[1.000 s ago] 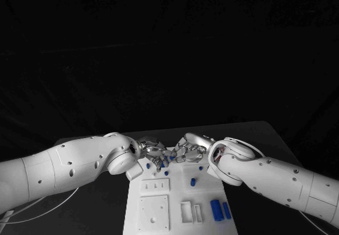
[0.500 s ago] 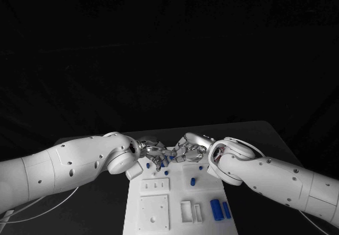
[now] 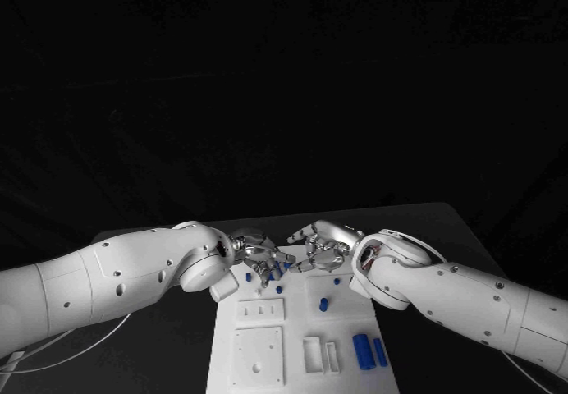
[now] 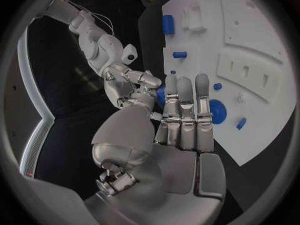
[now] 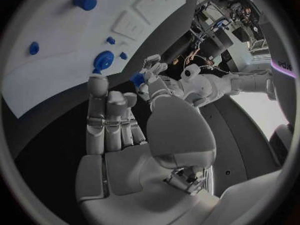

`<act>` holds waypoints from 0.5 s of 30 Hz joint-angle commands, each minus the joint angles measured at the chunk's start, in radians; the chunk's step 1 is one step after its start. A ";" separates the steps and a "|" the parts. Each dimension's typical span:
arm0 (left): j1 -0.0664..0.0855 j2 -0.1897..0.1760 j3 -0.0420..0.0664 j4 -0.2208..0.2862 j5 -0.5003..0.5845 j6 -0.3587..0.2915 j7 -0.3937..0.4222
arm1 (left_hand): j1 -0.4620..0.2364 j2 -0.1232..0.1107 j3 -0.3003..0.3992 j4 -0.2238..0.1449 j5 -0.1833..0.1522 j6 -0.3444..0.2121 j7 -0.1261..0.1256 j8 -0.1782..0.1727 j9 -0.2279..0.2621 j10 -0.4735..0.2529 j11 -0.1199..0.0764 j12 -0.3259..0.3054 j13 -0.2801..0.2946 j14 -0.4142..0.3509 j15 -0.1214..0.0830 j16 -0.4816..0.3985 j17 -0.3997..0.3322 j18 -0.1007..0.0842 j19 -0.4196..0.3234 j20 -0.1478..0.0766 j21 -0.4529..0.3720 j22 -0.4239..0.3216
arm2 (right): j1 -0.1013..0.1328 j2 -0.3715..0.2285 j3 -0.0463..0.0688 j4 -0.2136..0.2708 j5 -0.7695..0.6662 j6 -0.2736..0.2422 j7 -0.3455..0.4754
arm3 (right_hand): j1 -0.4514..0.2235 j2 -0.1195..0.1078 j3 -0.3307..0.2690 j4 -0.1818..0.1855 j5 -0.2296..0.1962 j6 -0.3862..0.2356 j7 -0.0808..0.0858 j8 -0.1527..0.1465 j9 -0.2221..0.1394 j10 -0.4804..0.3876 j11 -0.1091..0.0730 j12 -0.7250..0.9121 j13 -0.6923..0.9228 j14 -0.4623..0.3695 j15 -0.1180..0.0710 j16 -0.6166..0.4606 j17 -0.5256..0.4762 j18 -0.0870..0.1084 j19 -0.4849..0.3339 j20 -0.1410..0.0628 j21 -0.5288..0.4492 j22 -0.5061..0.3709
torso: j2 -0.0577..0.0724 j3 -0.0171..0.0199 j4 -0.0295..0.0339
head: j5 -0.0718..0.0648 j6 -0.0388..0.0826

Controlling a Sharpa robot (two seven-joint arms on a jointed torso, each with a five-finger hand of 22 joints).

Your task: Assemble the parts on the task board

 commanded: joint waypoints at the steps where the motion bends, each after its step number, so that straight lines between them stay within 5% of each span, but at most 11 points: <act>1: 0.000 0.000 0.001 0.000 -0.011 0.016 0.004 | -0.004 0.001 0.133 -0.143 0.003 0.039 -0.027 -0.008 0.004 0.008 -0.002 -0.005 -0.001 0.001 -0.003 0.001 0.002 -0.009 0.010 0.000 -0.009 0.007 | -0.002 -0.004 0.000 0.002 0.020 -0.010 0.017 | 0.015 -0.005 -0.006 0.024 0.006 -0.009 0.000 -0.006 -0.001 -0.009 -0.001 0.000 -0.011 -0.008 0.000 -0.001 -0.005 0.007 0.009 0.008 -0.014 0.041 | 0.000 -0.0002 0.0000 | 0.000 -0.001; 12: 0.000 -0.007 0.000 -0.004 -0.032 0.020 -0.026 | -0.007 -0.005 0.137 -0.158 0.032 0.058 -0.029 -0.023 0.002 0.018 -0.004 -0.010 -0.003 0.007 -0.006 0.004 0.005 -0.008 0.017 -0.003 -0.017 0.022 | -0.007 -0.043 0.000 0.003 0.036 -0.010 0.023 | 0.019 0.004 -0.016 0.029 0.033 0.033 -0.004 -0.003 0.001 -0.015 -0.003 0.006 -0.024 -0.011 -0.001 -0.002 -0.014 0.006 0.014 0.007 -0.034 0.044 | 0.000 -0.0005 0.0001 | 0.009 -0.006; 15: 0.000 -0.014 0.000 -0.002 -0.051 0.026 -0.053 | -0.018 -0.017 0.143 -0.174 0.061 0.092 -0.032 -0.064 0.000 0.044 -0.008 -0.041 -0.013 0.022 -0.010 -0.011 0.010 -0.009 0.025 -0.008 -0.022 0.028 | -0.008 -0.062 0.000 0.000 0.058 -0.030 0.032 | 0.015 0.010 -0.015 0.025 0.055 0.063 -0.007 -0.002 0.002 -0.010 -0.006 0.009 -0.023 -0.008 -0.003 0.002 -0.013 0.005 0.016 0.006 -0.031 0.046 | 0.000 0.0002 0.0003 | 0.013 -0.008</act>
